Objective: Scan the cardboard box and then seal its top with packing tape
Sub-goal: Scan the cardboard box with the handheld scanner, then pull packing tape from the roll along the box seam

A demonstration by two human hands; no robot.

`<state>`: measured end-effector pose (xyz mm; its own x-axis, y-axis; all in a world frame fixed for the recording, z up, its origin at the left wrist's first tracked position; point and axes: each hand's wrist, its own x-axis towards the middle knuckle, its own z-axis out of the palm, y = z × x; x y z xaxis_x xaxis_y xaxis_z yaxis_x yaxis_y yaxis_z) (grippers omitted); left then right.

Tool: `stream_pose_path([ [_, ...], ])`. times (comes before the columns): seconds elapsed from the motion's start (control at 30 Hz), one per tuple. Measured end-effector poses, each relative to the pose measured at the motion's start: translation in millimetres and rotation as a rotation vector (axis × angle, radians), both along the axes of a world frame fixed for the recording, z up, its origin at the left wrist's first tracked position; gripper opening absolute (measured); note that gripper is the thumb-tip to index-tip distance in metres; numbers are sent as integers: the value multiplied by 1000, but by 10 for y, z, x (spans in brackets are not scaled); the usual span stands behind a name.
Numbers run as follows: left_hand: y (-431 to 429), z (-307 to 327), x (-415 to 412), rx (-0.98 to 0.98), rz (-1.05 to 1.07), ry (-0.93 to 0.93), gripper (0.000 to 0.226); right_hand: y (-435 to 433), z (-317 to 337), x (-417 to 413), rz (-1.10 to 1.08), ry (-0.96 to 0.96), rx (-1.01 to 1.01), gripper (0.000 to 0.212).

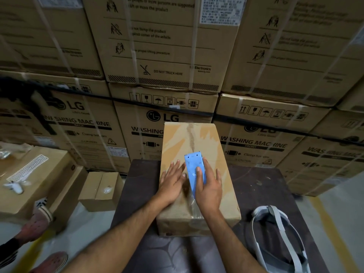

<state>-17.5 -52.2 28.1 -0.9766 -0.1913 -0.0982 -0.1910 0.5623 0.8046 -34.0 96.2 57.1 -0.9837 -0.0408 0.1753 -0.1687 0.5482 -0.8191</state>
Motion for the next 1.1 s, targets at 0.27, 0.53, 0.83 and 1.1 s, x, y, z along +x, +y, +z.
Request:
stream_pose_path([
  [0.27, -8, 88, -307, 87, -40, -16, 58, 48, -165, -220, 172, -89, -197, 45],
  [0.53, 36, 102, -315, 45, -61, -19, 52, 151, -236, -279, 135, 182, 342, 86],
  [0.83, 184, 222, -204, 279, -60, -11, 55, 217, -291, -309, 266, 379, 338, 58],
  [1.1, 317, 385, -289, 683, 110, 5, 37, 477, -300, -487, 327, 285, 176, 52],
])
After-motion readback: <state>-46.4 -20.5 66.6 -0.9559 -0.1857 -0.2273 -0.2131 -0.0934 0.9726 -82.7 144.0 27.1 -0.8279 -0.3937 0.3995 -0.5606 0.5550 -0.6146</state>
